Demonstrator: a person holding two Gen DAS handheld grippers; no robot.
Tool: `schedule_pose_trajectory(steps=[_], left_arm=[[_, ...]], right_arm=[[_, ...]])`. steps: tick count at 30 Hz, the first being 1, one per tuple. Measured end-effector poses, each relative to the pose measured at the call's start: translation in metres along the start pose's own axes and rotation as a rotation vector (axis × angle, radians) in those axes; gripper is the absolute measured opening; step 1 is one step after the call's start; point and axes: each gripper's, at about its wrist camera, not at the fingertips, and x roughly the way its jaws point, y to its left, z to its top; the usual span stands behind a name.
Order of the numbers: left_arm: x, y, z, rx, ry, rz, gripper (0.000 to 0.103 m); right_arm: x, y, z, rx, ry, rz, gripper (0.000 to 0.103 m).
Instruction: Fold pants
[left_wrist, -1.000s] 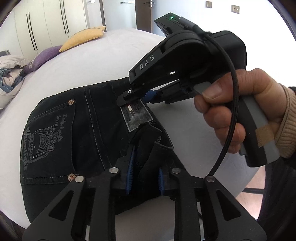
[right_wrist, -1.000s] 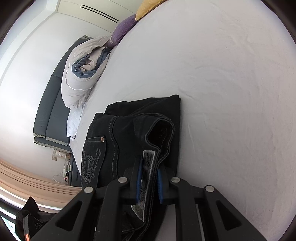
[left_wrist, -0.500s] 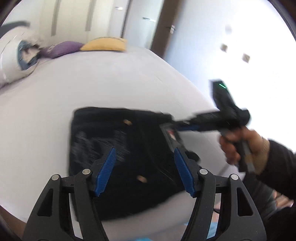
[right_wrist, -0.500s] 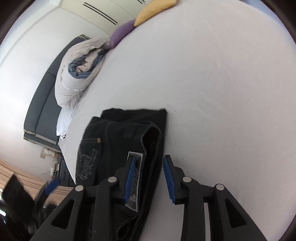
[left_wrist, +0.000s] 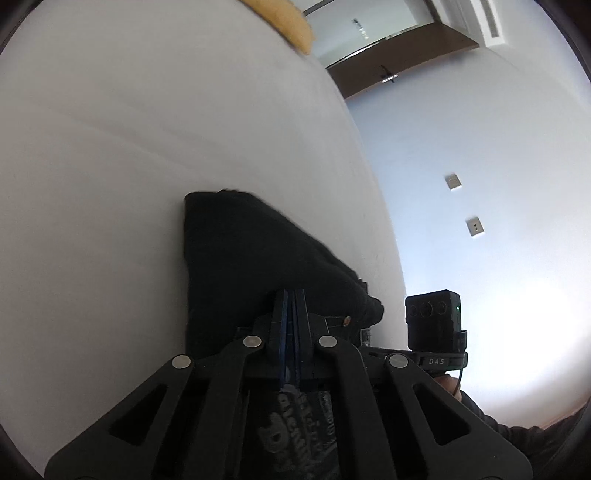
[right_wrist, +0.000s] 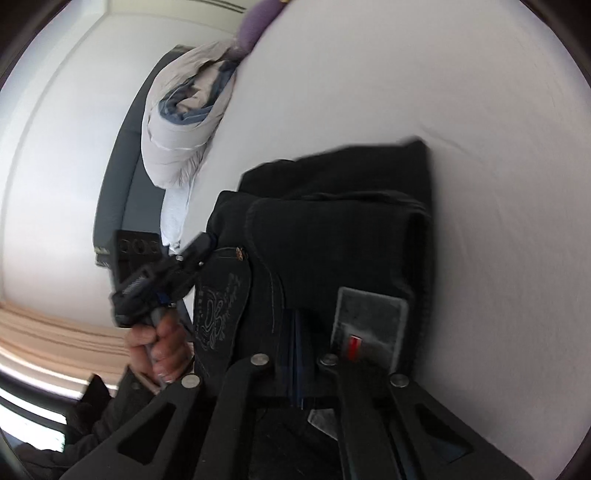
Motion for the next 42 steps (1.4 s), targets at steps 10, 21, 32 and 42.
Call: schedule_pose_trajectory(steps=[10,21,32,42], left_arm=[[-0.002,0.015,-0.016,0.036,-0.011,-0.034,0.0],[-0.05,0.011,-0.084,0.051,0.009,-0.077,0.0],[-0.054,0.015,-0.115,0.04,0.053,-0.04,0.0],[-0.044,0.008,-0.129,0.004,0.088,0.029,0.0]], right_arm=[[0.003,-0.002,0.005,-0.002,0.011,-0.006,0.0],[0.005,0.002,0.0,-0.016,-0.002,-0.032,0.0],[-0.005,0.016,-0.021,-0.051,0.02,-0.114,0.0],[-0.026,0.005,-0.065,-0.013,-0.01,-0.073,0.0]])
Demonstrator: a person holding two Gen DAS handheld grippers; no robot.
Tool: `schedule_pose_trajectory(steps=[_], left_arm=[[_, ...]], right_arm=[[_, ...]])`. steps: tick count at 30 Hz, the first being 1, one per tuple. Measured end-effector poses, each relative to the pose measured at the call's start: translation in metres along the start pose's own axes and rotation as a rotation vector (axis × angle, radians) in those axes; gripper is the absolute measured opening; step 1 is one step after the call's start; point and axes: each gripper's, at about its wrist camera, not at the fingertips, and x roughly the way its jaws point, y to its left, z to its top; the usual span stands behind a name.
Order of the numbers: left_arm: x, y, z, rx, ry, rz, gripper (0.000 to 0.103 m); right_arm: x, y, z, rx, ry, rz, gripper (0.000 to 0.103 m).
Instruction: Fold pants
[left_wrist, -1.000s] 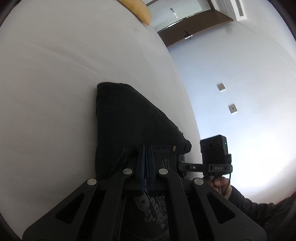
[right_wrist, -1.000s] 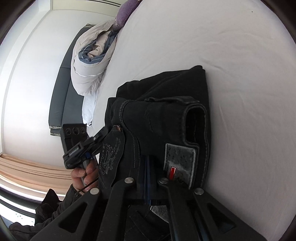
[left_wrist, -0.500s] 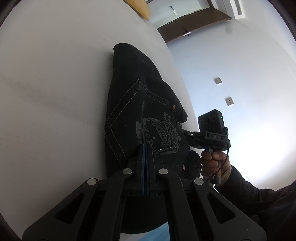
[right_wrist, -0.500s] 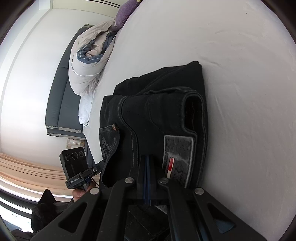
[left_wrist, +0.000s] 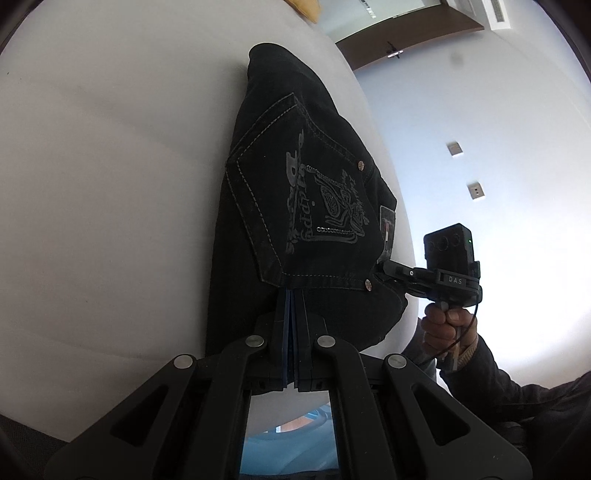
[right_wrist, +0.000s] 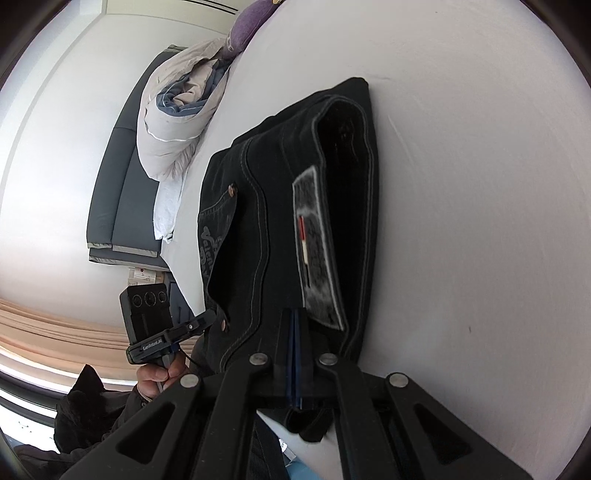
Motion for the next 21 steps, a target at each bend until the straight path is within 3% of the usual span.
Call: schedule_pose_trajectory(steps=[12,15,17,19,21], left_arm=[[0.006,-0.001,0.001,-0.03,0.008,0.025,0.001],[-0.01,-0.01,0.004,-0.017,-0.027,0.028,0.001],[-0.027,-0.019,0.007,-0.009,-0.066,0.037,0.001],[-0.055,-0.03,0.013,0.016,-0.143,-0.017,0.001],[-0.076,-0.035,0.023,0.032,-0.203,-0.019,0.009]], right_arm=[[-0.002,-0.001,-0.019,-0.058,-0.03,-0.007,0.0],[-0.013,0.006,-0.017,-0.056,-0.034,-0.007,0.0],[-0.03,0.016,-0.017,-0.065,-0.075,0.006,0.017],[-0.048,0.021,-0.017,-0.074,-0.131,0.036,0.053],[-0.062,0.019,-0.014,-0.062,-0.188,0.045,0.065]])
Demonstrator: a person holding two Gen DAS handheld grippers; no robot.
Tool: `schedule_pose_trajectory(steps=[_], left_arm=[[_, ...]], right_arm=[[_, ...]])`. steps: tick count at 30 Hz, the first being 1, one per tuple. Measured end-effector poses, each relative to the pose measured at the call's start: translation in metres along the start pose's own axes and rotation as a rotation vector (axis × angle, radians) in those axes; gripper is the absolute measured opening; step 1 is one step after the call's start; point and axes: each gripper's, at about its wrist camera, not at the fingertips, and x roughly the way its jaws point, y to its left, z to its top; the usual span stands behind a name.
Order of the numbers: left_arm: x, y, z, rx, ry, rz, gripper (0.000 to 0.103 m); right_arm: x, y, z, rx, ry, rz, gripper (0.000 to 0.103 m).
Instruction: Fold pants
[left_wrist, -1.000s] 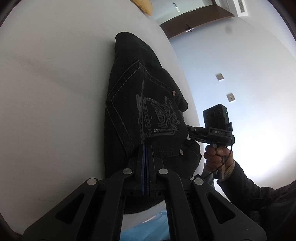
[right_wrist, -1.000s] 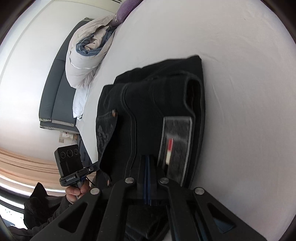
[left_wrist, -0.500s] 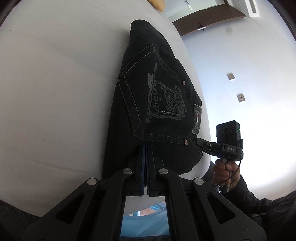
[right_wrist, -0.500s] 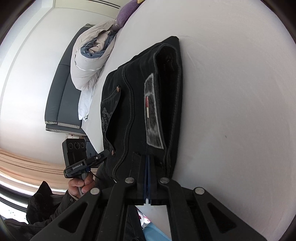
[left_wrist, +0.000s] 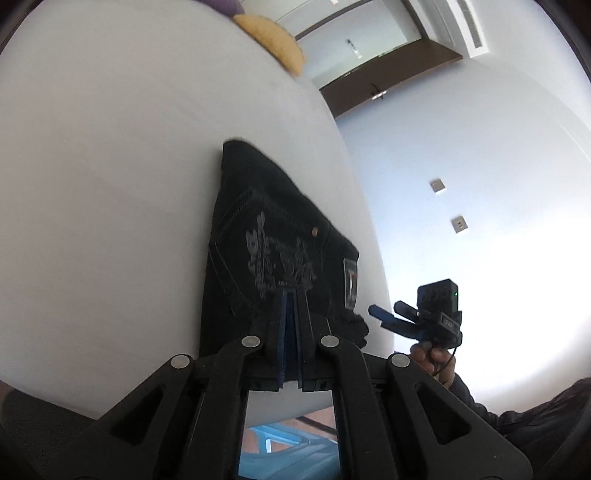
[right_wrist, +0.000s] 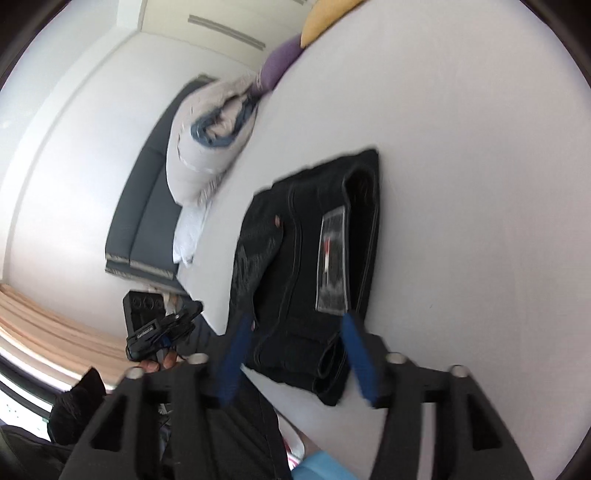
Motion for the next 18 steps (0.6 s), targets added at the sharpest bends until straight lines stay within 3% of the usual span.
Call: schedule_pose_trajectory(steps=[1,2,3,4,6,9,12,18], left_arm=[[-0.005,-0.001,0.007,0.008,-0.018,0.02,0.029],[-0.007,0.001,0.013,0.009,-0.029,0.044,0.077],[-0.008,0.004,0.02,-0.003,-0.043,0.088,0.1],[-0.011,0.008,0.024,-0.017,-0.085,0.128,0.102],[-0.007,0.016,0.032,-0.04,-0.088,0.145,0.102],[0.007,0.025,0.039,-0.032,-0.025,0.191,0.102],[0.028,0.023,0.04,0.018,0.047,0.194,0.102],[0.066,0.03,0.048,0.026,0.158,0.208,0.102]], right_arm=[[-0.002,-0.005,0.003,0.019,-0.017,-0.009,0.068],[-0.001,-0.01,0.006,0.045,-0.027,-0.036,0.068],[0.002,-0.017,0.009,0.074,-0.028,-0.064,0.069],[0.005,-0.02,0.011,0.087,-0.027,-0.078,0.069],[0.014,-0.028,0.014,0.125,-0.03,-0.1,0.069],[0.025,-0.027,0.019,0.137,-0.029,-0.112,0.068],[0.036,-0.025,0.028,0.156,-0.003,-0.117,0.07],[0.055,-0.023,0.043,0.151,0.047,-0.195,0.075]])
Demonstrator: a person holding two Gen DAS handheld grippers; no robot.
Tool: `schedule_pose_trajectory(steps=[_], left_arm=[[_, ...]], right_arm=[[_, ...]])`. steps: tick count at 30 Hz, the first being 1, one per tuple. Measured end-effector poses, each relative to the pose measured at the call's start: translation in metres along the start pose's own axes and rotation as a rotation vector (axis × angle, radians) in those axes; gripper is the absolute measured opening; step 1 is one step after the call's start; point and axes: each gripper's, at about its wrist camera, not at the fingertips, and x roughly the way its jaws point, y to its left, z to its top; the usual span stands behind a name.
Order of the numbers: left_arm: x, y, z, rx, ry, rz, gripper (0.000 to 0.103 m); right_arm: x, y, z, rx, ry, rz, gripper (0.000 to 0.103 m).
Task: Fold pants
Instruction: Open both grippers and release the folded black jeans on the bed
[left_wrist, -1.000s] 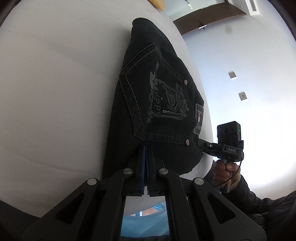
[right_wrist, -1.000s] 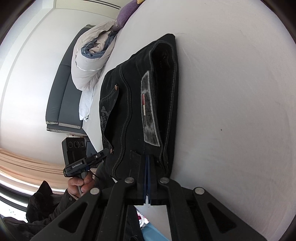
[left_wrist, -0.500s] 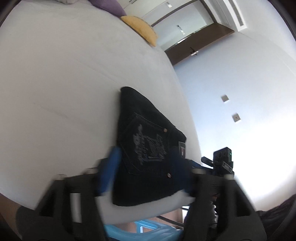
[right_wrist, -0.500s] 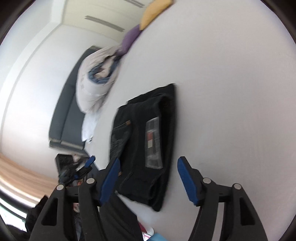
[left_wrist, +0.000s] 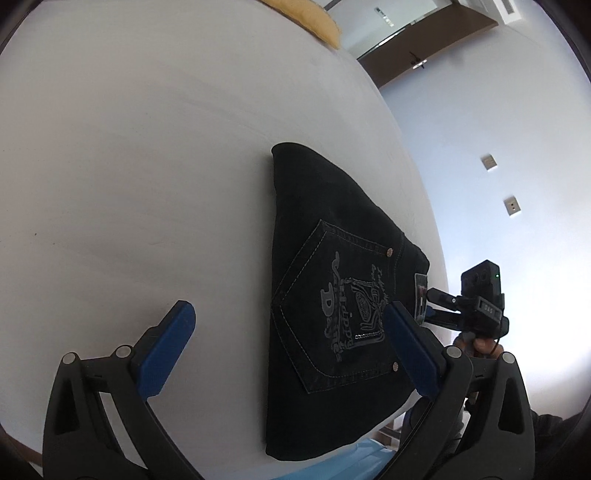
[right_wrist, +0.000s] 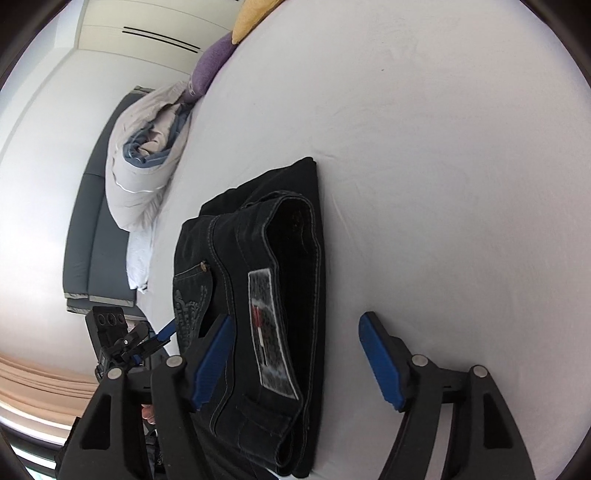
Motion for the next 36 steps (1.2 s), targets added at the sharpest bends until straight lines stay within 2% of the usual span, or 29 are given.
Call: schedule_pose_trajectory(steps=[3,6,7,8,9,11,12,13,16,21,27,32,36], left_arm=[[0.017,-0.001,0.003,0.015,0.056,0.051,0.1],[0.029,-0.015,0.002,0.099,0.092,0.124,0.09],[0.032,-0.02,0.001,0.122,0.103,0.146,0.081],[0.034,-0.022,0.0,0.137,0.109,0.169,0.074],[0.037,-0.024,0.0,0.145,0.109,0.176,0.071],[0.04,-0.026,0.0,0.134,0.116,0.142,0.043],[0.04,-0.029,-0.001,0.13,0.12,0.13,0.036],[0.042,-0.034,-0.003,0.14,0.119,0.141,0.034],[0.046,-0.047,-0.006,0.176,0.114,0.198,0.03],[0.043,-0.062,-0.006,0.188,0.092,0.232,0.021],[0.036,-0.083,-0.003,0.235,0.063,0.285,0.017],[0.028,-0.113,0.012,0.271,0.007,0.259,0.017],[0.036,-0.13,0.048,0.289,-0.03,0.248,0.017]], right_arm=[[0.009,0.008,0.004,-0.014,0.013,-0.037,0.077],[0.02,0.02,0.007,-0.048,0.025,-0.054,0.074],[0.024,0.024,0.007,-0.06,0.033,-0.051,0.064],[0.028,0.026,0.007,-0.073,0.045,-0.06,0.06],[0.032,0.028,0.007,-0.089,0.045,-0.083,0.053],[0.033,0.03,0.006,-0.1,0.041,-0.089,0.043],[0.032,0.029,0.006,-0.098,0.037,-0.087,0.036],[0.032,0.028,0.006,-0.096,0.032,-0.084,0.03],[0.026,0.028,0.002,-0.113,0.013,-0.085,0.025],[0.021,0.055,-0.005,-0.263,-0.034,-0.188,0.02],[-0.001,0.08,-0.008,-0.383,-0.094,-0.206,0.018],[-0.029,0.093,0.006,-0.43,-0.167,-0.201,0.017],[-0.046,0.093,0.038,-0.439,-0.201,-0.199,0.017]])
